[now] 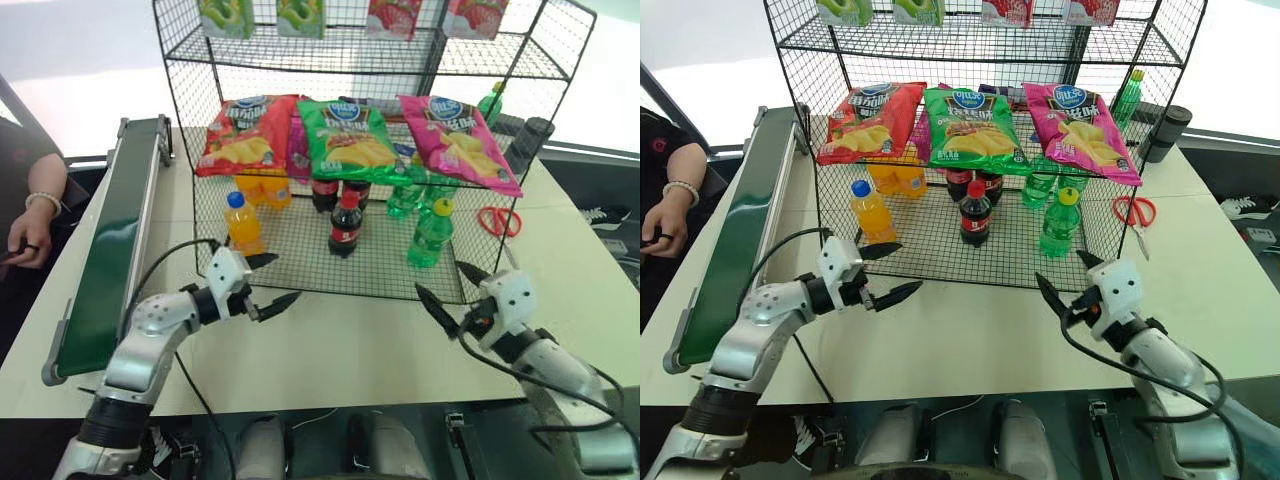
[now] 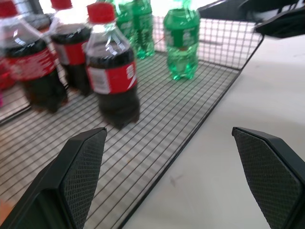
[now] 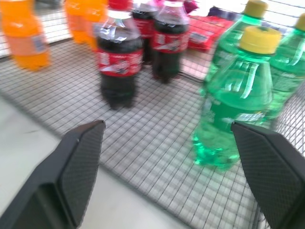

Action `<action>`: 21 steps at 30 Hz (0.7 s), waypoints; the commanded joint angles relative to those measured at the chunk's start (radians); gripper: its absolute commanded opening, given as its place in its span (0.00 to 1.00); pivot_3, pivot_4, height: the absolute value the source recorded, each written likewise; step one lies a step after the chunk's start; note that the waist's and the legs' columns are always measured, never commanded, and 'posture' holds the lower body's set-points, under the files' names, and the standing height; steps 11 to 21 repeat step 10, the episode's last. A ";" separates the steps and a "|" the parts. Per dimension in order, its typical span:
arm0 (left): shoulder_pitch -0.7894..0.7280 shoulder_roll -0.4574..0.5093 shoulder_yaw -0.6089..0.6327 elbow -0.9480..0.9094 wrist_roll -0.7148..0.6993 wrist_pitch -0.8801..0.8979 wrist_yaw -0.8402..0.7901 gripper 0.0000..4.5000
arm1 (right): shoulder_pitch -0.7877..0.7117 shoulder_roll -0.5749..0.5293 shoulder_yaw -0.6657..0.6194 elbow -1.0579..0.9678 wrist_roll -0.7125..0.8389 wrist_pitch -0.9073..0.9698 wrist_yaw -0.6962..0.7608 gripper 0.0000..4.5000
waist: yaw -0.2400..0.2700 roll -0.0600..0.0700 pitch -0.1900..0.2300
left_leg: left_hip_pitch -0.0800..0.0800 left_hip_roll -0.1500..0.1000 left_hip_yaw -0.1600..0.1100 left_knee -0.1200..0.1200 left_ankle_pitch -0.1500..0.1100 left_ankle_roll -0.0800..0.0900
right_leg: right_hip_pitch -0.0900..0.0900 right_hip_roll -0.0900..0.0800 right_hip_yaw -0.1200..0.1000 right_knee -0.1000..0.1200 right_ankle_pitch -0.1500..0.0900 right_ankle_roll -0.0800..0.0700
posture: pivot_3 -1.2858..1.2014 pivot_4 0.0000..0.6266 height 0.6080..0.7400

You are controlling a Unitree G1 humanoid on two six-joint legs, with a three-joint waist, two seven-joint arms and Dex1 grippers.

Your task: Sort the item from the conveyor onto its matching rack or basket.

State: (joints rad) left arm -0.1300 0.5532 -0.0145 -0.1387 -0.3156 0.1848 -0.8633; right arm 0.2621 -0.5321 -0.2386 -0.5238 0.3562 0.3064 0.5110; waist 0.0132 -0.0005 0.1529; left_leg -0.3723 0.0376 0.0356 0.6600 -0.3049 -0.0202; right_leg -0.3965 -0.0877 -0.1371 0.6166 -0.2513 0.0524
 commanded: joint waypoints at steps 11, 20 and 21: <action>0.067 0.051 0.073 -0.016 -0.030 0.002 -0.027 1.00 | 0.037 -0.087 -0.172 0.005 0.090 0.034 0.111 0.98 | 0.002 -0.001 -0.001 | 0.000 0.000 0.000 0.000 0.000 0.000 | 0.000 -0.001 0.000 -0.001 0.000 0.000 | 0.52 0.24 0.96; 0.067 0.051 0.073 -0.016 -0.030 0.002 -0.027 1.00 | 0.037 -0.087 -0.172 0.005 0.090 0.034 0.111 0.98 | 0.002 -0.001 -0.001 | 0.000 0.000 0.000 0.000 0.000 0.000 | 0.000 -0.001 0.000 -0.001 0.000 0.000 | 0.52 0.24 0.96; 0.067 0.051 0.073 -0.016 -0.030 0.002 -0.027 1.00 | 0.037 -0.087 -0.172 0.005 0.090 0.034 0.111 0.98 | 0.002 -0.001 -0.001 | 0.000 0.000 0.000 0.000 0.000 0.000 | 0.000 -0.001 0.000 -0.001 0.000 0.000 | 0.52 0.24 0.96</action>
